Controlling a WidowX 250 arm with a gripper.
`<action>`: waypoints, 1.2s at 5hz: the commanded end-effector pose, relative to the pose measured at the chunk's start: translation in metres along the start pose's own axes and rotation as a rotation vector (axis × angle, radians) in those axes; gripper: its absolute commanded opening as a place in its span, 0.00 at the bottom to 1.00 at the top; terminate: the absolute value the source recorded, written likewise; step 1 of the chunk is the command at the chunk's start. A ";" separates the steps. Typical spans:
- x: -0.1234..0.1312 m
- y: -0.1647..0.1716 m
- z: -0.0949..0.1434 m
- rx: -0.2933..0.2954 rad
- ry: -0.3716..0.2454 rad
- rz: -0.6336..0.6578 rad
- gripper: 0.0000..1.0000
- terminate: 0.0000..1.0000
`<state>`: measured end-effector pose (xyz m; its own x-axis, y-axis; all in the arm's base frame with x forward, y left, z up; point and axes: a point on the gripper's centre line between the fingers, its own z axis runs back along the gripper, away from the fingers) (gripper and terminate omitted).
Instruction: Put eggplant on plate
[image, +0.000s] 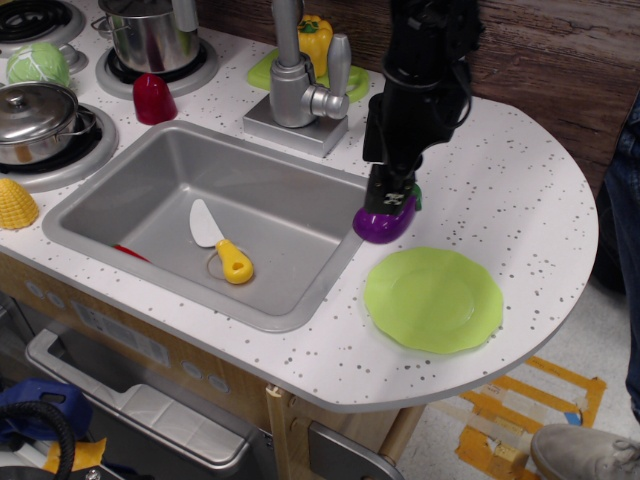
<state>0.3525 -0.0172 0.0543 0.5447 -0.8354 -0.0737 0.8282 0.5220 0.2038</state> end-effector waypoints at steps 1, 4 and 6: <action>0.007 0.011 0.011 0.014 -0.042 0.169 1.00 0.00; 0.014 0.015 -0.005 0.018 -0.115 0.400 1.00 0.00; 0.014 0.017 -0.016 0.007 -0.143 0.462 1.00 0.00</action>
<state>0.3718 -0.0198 0.0253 0.8352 -0.5297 0.1479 0.5067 0.8457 0.1674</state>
